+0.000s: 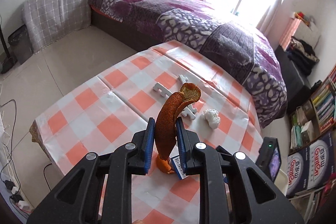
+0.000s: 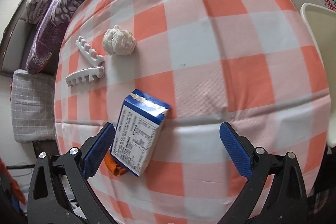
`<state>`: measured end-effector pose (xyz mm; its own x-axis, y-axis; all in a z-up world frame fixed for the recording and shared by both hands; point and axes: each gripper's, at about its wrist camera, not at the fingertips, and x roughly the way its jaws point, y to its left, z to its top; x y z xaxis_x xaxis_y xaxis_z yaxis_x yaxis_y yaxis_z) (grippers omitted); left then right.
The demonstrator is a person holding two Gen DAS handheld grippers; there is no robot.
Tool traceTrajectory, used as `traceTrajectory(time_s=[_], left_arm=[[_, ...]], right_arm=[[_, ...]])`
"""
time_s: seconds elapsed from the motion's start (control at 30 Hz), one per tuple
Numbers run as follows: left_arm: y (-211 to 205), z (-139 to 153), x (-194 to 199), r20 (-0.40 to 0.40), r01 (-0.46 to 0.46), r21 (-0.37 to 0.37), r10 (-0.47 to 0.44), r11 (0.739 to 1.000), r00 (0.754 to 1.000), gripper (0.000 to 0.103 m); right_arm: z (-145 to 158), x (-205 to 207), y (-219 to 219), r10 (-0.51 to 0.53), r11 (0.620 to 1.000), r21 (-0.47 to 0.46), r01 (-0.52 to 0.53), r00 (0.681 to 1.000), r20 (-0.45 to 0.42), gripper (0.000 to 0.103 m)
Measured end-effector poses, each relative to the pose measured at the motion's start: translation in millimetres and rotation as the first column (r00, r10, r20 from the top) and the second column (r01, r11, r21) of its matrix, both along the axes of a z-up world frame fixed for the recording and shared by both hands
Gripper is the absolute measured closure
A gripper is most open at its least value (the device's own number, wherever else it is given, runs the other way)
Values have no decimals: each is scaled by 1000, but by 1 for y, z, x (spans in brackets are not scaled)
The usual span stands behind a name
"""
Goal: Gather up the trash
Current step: 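Grasp the orange peel with left tool while right tool grasps small blue-and-white box, then carry peel and box to the bin and open the right tool over it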
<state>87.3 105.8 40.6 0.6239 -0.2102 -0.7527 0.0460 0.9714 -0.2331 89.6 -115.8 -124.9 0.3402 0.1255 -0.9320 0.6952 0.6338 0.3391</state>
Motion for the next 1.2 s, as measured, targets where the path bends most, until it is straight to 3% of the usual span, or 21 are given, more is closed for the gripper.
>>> traceTrajectory(time_s=[0.1, 0.23, 0.47, 0.53, 0.6, 0.67, 0.73, 1.03, 1.2], left_arm=[[16, 4, 4, -10, -28, -23, 28, 999, 1000, 82], [29, 9, 7, -18, -47, -55, 46, 997, 999, 82], [32, 10, 3, -18, -44, -74, 42, 996, 999, 82], [31, 10, 2, -20, -40, -77, 39, 996, 999, 82], [31, 10, 2, -17, -39, -78, 38, 996, 999, 82], [30, 9, 2, -20, -40, -79, 38, 996, 999, 82], [29, 8, 2, -28, -40, -80, 37, 996, 999, 82], [16, 8, 1, 0, -36, -71, 36, 997, 999, 82], [7, 7, 0, 15, -35, -64, 36, 997, 999, 82]], right_arm=[[-4, 14, 17, -29, 998, -53, 28, 999, -24, 7], [-13, 29, 35, 14, 991, -129, -24, 997, -75, 6], [-16, 25, 53, 203, 941, -260, -218, 976, -83, 8], [-14, 19, 56, 278, 906, -308, -289, 957, -82, 18], [-10, 13, 56, 357, 866, -346, -360, 931, -76, 41], [-6, 9, 50, 416, 856, -316, -410, 908, -53, 46], [1, 4, 39, 446, 855, -284, -435, 895, -29, 49], [66, -9, 22, 508, 812, -382, -441, 856, 93, 50], [97, -24, 7, 508, 814, -410, -412, 847, 156, 49]])
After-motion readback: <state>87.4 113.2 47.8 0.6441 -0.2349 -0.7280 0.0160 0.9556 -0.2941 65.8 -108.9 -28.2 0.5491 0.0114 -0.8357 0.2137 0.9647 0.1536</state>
